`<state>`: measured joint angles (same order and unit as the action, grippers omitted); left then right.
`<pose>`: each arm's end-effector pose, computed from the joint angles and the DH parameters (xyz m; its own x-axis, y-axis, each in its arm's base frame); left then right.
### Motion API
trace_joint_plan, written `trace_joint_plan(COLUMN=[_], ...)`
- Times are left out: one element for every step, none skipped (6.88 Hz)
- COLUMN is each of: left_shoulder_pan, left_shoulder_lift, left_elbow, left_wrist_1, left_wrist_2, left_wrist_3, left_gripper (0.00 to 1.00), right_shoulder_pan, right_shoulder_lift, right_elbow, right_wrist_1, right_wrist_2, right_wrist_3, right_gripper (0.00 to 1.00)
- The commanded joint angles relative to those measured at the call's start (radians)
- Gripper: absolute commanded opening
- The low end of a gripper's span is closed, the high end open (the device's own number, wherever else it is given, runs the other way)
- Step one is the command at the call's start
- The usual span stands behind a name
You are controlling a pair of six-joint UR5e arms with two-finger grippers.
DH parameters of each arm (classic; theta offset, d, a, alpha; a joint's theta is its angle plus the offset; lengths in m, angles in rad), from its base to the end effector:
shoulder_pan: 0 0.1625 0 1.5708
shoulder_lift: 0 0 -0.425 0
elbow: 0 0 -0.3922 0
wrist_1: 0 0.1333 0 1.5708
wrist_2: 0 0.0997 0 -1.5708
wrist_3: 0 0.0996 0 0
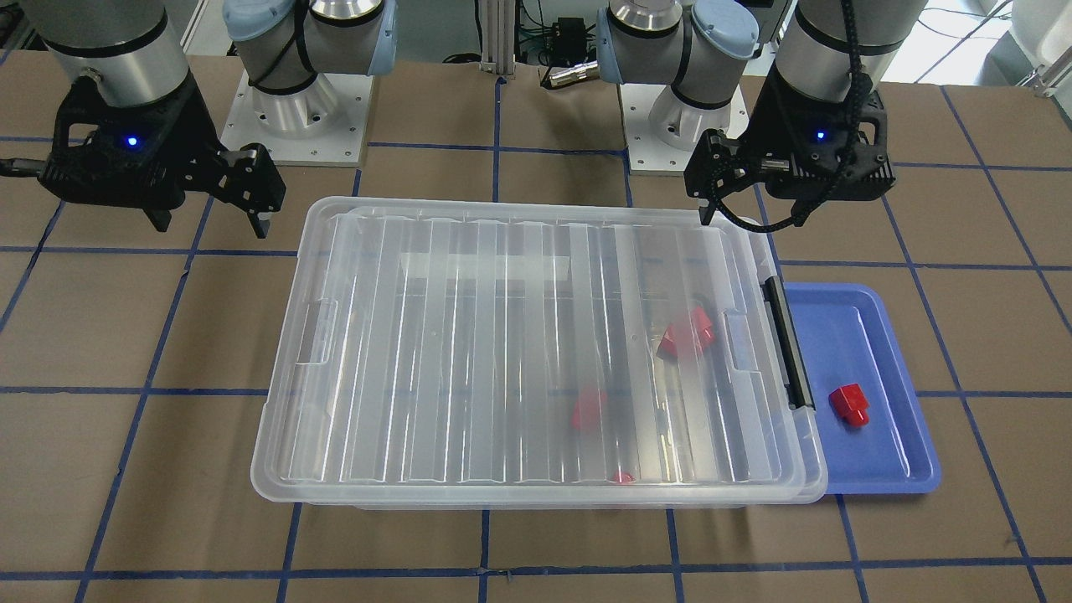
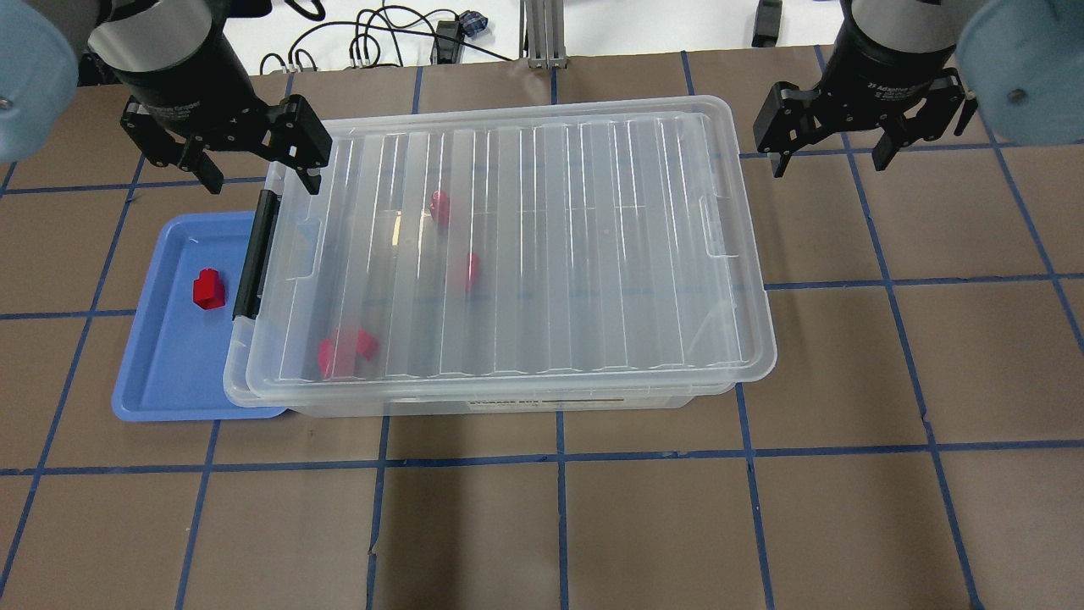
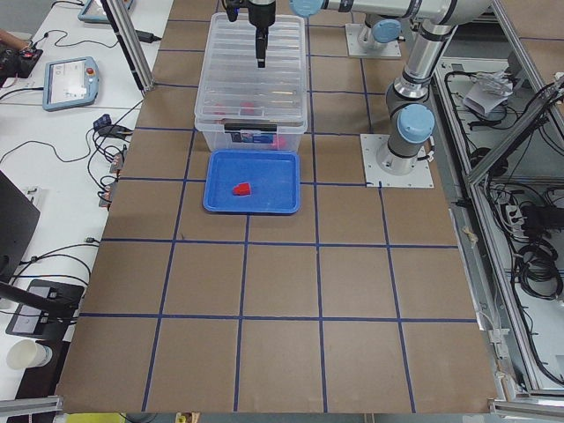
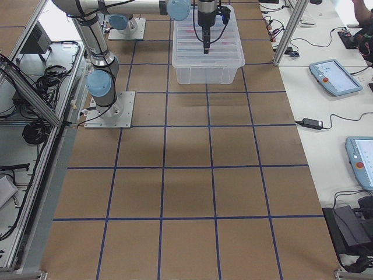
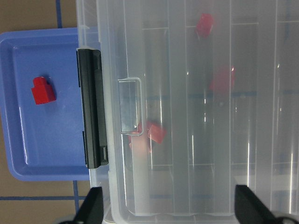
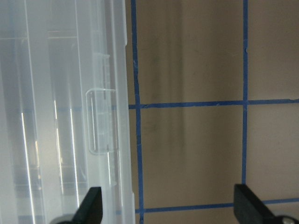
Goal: Place red block in blue tray from box
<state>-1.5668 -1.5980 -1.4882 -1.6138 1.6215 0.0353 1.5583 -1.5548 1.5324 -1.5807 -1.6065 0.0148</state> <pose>-0.1262 -0.5046 0.5108 -0.9982 0.0307 -0.0511 0.0312 0.9995 -0.0106 0.1235 -0.5033 0.5000 -0.9990 0.0284 0.0352 0.0273 0.9991 -0.0328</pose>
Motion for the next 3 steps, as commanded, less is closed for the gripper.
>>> trace_joint_plan(left_shoulder_pan=[-0.001, 0.001, -0.001], left_shoulder_lift=[0.001, 0.0, 0.001], left_elbow=[-0.004, -0.004, -0.001], left_wrist_1=[0.0, 0.0, 0.0], left_wrist_2=[-0.002, -0.002, -0.002], left_wrist_3=[-0.002, -0.002, -0.003], left_gripper=[1.0, 1.0, 1.0], right_shoulder_pan=[0.002, 0.0, 0.0], right_shoulder_lift=[-0.001, -0.001, -0.001], right_elbow=[-0.024, -0.028, -0.028], right_wrist_1=[0.073, 0.07, 0.067], right_wrist_2=[0.107, 0.093, 0.096], right_wrist_3=[0.021, 0.016, 0.016], right_gripper=[1.0, 1.0, 1.0])
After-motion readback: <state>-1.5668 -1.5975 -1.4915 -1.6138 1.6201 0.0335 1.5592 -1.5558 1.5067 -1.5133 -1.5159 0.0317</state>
